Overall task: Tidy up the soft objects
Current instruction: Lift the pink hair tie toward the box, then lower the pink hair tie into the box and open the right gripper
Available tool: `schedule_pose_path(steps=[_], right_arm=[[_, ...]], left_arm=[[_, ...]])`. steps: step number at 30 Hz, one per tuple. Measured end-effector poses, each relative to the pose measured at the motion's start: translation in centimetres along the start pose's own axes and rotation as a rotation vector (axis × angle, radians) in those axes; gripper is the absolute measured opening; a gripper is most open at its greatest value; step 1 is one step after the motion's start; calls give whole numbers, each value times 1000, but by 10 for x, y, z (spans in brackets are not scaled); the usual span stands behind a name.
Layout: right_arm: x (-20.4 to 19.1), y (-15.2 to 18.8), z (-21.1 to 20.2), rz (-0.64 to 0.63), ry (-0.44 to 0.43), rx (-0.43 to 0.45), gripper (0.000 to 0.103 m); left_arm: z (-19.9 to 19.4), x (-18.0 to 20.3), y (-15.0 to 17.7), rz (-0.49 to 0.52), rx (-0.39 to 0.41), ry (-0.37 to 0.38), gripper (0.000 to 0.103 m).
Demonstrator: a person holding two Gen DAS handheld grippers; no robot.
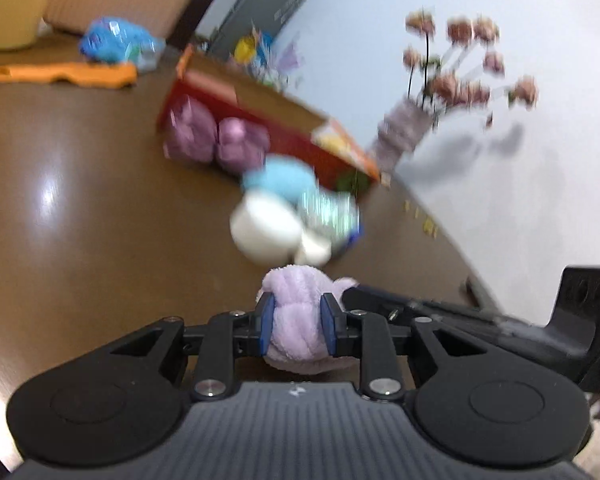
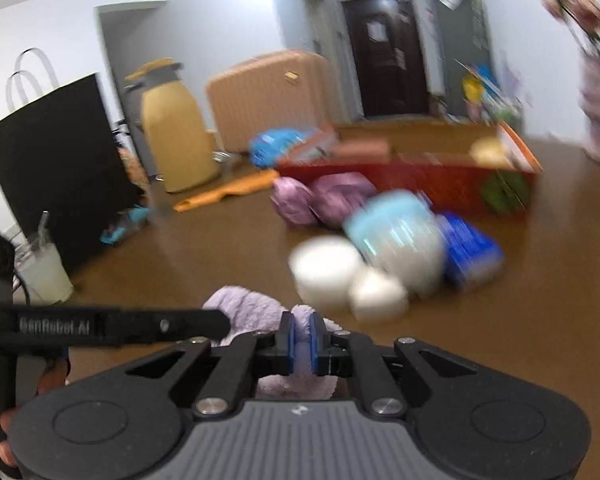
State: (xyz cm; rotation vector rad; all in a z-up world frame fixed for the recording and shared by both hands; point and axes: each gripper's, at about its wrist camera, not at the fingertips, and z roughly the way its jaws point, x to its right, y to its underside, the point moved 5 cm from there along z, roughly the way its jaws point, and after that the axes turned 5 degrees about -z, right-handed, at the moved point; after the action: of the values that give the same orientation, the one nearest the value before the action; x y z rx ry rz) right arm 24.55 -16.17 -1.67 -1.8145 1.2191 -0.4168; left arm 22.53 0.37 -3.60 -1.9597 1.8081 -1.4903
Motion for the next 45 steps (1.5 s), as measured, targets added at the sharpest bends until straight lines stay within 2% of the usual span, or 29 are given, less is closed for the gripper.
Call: schedule_pose_path(steps=[1, 3, 7, 13, 16, 19, 20, 21, 22, 25, 28, 31, 34, 36, 38, 41, 45], right_arm=[[5, 8, -5, 17, 10, 0, 14], [12, 20, -21, 53, 27, 43, 15], [20, 28, -37, 99, -2, 103, 23], [23, 31, -24, 123, -11, 85, 34], [24, 34, -14, 137, -5, 57, 35], [29, 38, -9, 172, -16, 45, 34], [31, 38, -7, 180, -24, 42, 31], [32, 38, -6, 184, -39, 40, 22], [32, 37, -6, 185, -48, 43, 17], [34, 28, -9, 179, -62, 57, 15], [42, -1, -17, 170, -76, 125, 15], [59, -52, -16, 111, -50, 207, 14], [91, -111, 1, 69, -8, 253, 14], [118, -150, 22, 70, 14, 257, 15], [149, -190, 56, 67, 43, 229, 15], [200, -233, 125, 70, 106, 127, 15], [249, -253, 200, 64, 208, -7, 15]], left_arm=[[4, 2, 8, 11, -16, -17, 26], [3, 6, 13, 22, -21, -23, 30], [-2, 15, 9, 66, -10, -52, 35], [0, 16, 10, 74, -31, -72, 39], [6, 13, 11, 68, -49, -72, 40], [10, 12, 11, 64, -63, -56, 39], [11, 12, 10, 64, -69, -47, 34], [12, 13, 10, 67, -70, -41, 33], [13, 13, 9, 73, -68, -42, 31], [14, 19, -2, 77, -59, -4, 28], [16, 34, -32, 111, -9, 63, 28], [34, 53, -84, 168, 41, 105, 28], [69, 72, -148, 220, 65, 129, 27], [104, 79, -191, 225, 49, 128, 27], [148, 80, -232, 255, 38, 94, 27], [233, 61, -279, 166, -60, 47, 26], [317, 40, -302, 86, -165, 2, 26]])
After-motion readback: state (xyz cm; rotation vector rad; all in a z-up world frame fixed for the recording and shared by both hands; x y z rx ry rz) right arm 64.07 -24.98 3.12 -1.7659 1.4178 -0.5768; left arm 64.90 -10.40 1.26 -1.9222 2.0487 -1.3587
